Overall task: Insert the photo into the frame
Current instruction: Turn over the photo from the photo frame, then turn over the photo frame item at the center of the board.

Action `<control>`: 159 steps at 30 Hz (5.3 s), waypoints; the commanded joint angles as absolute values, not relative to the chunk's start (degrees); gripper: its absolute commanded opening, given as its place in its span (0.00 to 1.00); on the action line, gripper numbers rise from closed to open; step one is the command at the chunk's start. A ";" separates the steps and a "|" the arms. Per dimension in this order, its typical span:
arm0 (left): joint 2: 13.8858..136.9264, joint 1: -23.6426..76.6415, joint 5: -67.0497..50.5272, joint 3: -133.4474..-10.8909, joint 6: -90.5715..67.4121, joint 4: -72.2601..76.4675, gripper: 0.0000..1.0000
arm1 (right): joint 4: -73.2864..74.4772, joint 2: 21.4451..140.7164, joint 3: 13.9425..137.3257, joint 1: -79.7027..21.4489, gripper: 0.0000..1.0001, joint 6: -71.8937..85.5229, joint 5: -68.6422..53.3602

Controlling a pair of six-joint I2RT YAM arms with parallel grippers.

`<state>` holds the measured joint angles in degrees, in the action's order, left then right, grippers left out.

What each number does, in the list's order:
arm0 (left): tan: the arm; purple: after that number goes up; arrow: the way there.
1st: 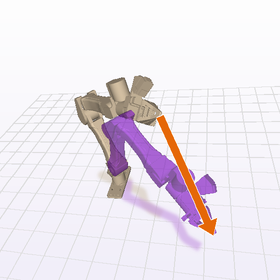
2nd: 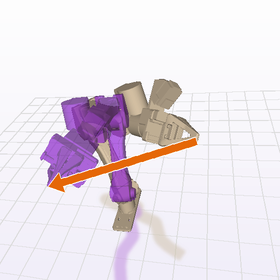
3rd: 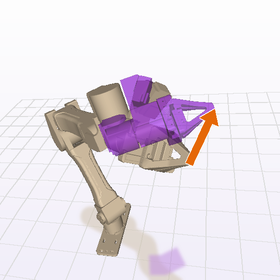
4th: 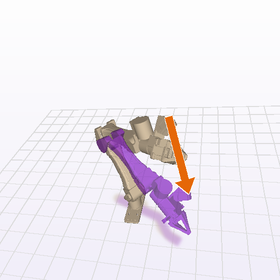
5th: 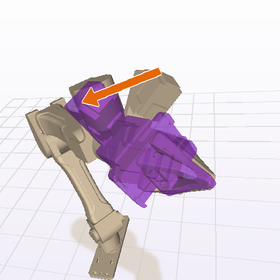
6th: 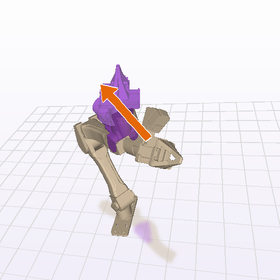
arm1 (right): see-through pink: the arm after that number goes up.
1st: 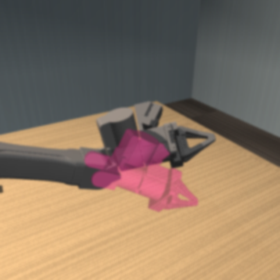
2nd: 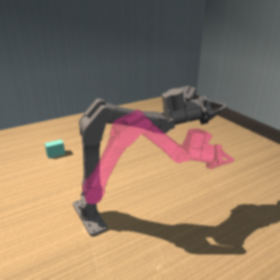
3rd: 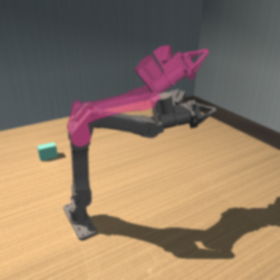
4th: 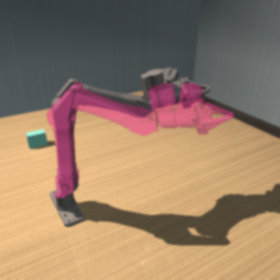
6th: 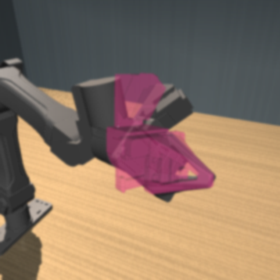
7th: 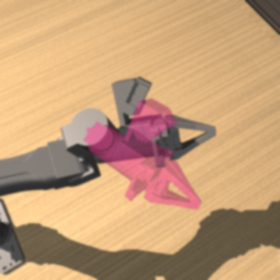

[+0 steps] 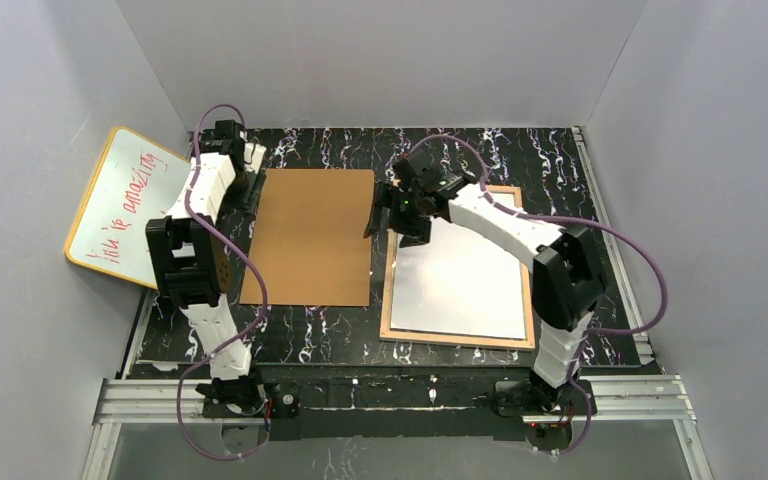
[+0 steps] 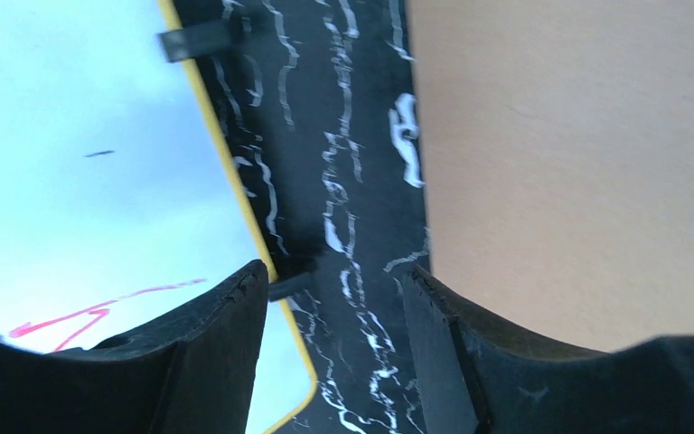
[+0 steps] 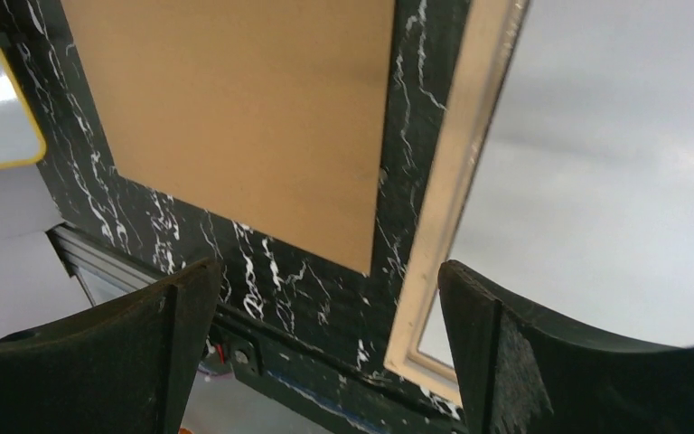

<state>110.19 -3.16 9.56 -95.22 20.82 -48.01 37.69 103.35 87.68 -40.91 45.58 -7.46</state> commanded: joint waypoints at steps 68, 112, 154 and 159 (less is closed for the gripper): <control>128.36 -1.91 -14.61 -90.45 23.72 -57.39 0.07 | -30.25 108.74 78.33 -46.05 0.83 79.90 -29.04; 55.35 -0.79 -42.16 -75.96 86.83 -67.14 0.94 | -7.63 103.44 89.35 -41.26 0.01 102.06 -22.97; 67.77 -0.79 -55.08 -91.73 73.25 -63.69 0.00 | 10.92 75.25 79.08 -27.95 0.99 -9.21 -48.48; 69.01 1.54 -56.16 -94.25 74.65 -68.96 0.00 | 17.10 79.90 85.98 -28.35 0.96 -16.43 -55.21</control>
<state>68.86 -0.21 -51.27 -91.79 72.90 -61.34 15.27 76.27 82.37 -28.21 -4.86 -49.80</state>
